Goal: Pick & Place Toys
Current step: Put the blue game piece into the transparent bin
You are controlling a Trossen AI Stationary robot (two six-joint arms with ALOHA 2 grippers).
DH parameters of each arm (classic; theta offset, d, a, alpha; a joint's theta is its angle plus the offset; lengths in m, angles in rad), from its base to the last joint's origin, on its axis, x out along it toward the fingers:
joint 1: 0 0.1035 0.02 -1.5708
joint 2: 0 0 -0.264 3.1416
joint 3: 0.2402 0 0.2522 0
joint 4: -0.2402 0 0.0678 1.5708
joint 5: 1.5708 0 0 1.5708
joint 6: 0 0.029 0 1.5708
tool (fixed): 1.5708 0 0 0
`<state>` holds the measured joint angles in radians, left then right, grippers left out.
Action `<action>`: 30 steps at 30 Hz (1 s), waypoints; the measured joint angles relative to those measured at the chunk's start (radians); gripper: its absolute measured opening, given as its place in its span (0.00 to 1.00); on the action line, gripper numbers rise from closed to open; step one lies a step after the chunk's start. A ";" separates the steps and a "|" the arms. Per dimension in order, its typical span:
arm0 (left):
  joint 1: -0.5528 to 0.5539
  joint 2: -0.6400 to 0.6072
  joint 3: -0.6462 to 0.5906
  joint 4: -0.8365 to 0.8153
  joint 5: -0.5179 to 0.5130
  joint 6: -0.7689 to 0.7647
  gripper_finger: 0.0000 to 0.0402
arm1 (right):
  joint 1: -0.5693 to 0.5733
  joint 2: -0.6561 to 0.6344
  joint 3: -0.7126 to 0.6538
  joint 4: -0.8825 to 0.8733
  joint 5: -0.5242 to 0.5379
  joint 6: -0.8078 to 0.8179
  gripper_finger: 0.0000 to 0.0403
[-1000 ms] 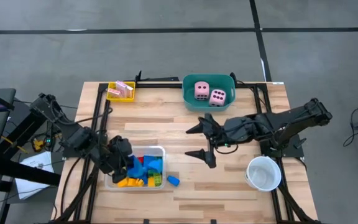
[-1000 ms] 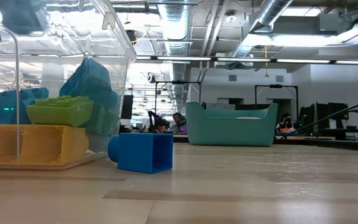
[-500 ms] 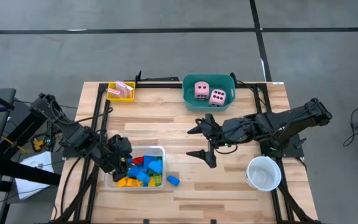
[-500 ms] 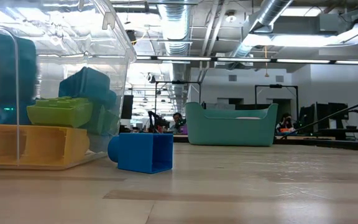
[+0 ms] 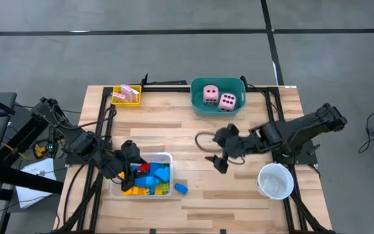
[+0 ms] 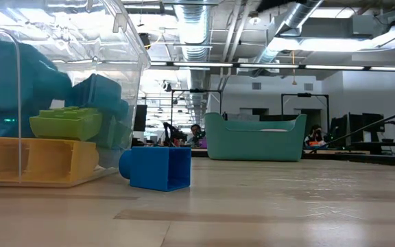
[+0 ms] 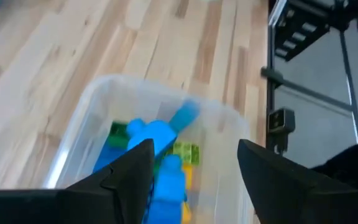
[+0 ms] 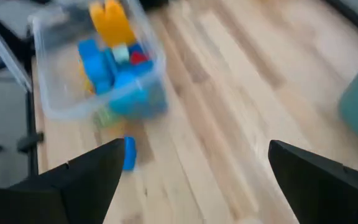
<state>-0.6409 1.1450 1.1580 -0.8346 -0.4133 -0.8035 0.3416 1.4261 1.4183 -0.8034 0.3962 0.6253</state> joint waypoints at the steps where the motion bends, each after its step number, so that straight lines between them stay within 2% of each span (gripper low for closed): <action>1: 0.002 0.000 0.000 0.015 -0.008 0.013 0.56 | 0.010 0.001 -0.018 -0.001 0.000 0.015 0.96; 5: 0.007 0.000 0.000 0.065 -0.084 0.065 0.56 | 0.050 0.000 -0.107 0.080 0.001 0.076 0.96; 11: 0.008 0.000 0.000 0.167 -0.251 0.210 0.57 | 0.128 0.001 -0.283 0.389 -0.014 0.093 0.96; 16: 0.008 -0.019 0.000 0.282 -0.296 0.337 0.58 | 0.189 0.001 -0.366 0.611 -0.055 0.110 0.96; 23: 0.006 -0.142 0.000 0.353 -0.343 0.447 0.58 | 0.253 0.002 -0.373 0.633 -0.055 0.180 0.96; 30: 0.006 -0.279 0.000 0.351 -0.394 0.461 0.56 | 0.274 0.002 -0.373 0.638 -0.055 0.173 0.96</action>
<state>-0.6346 0.8661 1.1584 -0.4835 -0.8069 -0.3424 0.6159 1.4284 1.0454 -0.1654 0.3416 0.7980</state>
